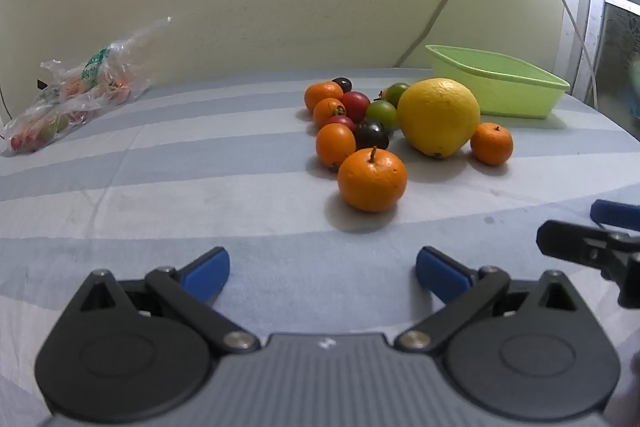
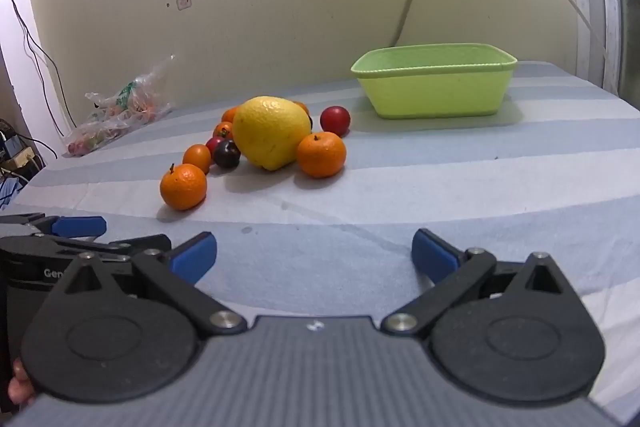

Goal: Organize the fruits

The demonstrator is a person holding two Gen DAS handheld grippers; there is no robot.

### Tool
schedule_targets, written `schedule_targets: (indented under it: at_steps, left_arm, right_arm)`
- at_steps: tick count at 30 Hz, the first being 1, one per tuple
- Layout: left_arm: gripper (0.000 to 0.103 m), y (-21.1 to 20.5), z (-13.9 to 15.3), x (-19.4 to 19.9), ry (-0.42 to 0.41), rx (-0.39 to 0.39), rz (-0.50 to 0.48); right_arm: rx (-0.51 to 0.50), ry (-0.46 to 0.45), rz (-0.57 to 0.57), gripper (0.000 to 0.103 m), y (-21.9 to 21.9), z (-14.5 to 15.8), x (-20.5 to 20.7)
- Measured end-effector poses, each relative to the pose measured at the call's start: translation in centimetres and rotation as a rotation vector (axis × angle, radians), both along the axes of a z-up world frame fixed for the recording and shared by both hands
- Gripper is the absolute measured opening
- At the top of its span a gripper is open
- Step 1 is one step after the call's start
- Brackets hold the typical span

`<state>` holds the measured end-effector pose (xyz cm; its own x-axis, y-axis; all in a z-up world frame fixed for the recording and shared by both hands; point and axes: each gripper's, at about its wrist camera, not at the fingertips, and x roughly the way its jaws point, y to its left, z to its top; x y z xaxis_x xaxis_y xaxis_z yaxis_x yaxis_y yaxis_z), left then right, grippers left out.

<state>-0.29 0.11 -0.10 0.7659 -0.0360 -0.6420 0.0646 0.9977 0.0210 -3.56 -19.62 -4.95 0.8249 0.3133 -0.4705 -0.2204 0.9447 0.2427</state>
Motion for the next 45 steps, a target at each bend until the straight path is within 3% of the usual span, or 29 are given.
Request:
schedule_targets:
  at_steps: [21, 45]
  left_arm:
    - [0.103, 1.1, 1.0, -2.4, -0.151, -0.041, 0.013]
    - [0.103, 2.3, 1.0, -2.1, -0.139, -0.100, 0.091]
  right_arm:
    - [0.000, -0.003, -0.002, 0.103, 0.1, 0.0, -0.1]
    - [-0.022, -0.083, 0.018, 0.103, 0.5, 0.4, -1.2]
